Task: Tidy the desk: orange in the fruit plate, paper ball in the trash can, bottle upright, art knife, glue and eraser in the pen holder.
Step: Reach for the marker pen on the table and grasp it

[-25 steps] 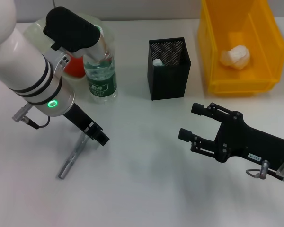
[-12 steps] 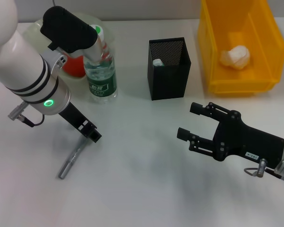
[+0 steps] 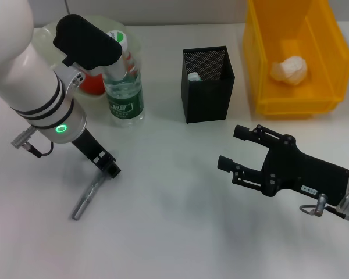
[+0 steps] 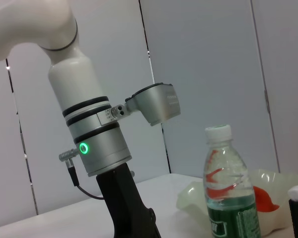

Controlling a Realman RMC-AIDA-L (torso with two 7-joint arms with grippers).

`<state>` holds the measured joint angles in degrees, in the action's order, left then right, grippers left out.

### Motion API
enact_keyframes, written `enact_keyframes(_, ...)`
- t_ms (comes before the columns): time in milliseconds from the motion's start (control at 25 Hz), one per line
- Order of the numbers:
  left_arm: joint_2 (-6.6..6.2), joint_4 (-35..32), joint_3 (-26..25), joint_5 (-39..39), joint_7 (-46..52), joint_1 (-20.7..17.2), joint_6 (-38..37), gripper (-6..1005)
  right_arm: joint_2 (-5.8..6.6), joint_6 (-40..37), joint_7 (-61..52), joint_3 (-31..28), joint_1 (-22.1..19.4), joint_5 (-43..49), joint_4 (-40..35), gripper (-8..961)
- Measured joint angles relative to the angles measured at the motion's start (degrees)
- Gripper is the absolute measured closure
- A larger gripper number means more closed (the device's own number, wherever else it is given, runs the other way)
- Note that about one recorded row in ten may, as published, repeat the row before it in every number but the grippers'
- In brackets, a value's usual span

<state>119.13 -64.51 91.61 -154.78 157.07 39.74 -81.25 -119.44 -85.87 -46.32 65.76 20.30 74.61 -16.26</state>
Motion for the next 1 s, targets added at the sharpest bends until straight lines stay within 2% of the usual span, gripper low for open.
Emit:
enact_keyframes(440, 0.05, 0.2, 0.8, 0.0, -0.4, 0.7, 0.3, 489, 0.0, 0.2, 0.0, -0.1, 0.3, 0.0, 0.0, 191)
enact_keyframes(880, 0.05, 0.3, 0.8, 0.0, -0.4, 1.2, 0.5, 653, 0.0, 0.4, 0.0, -0.1, 0.6, 0.0, 0.0, 191)
enact_keyframes(1000, 0.05, 0.5, 0.8, 0.0, -0.4, 1.2, 0.5, 655, 0.0, 0.8, 0.0, 0.0, 0.6, 0.0, 0.0, 191)
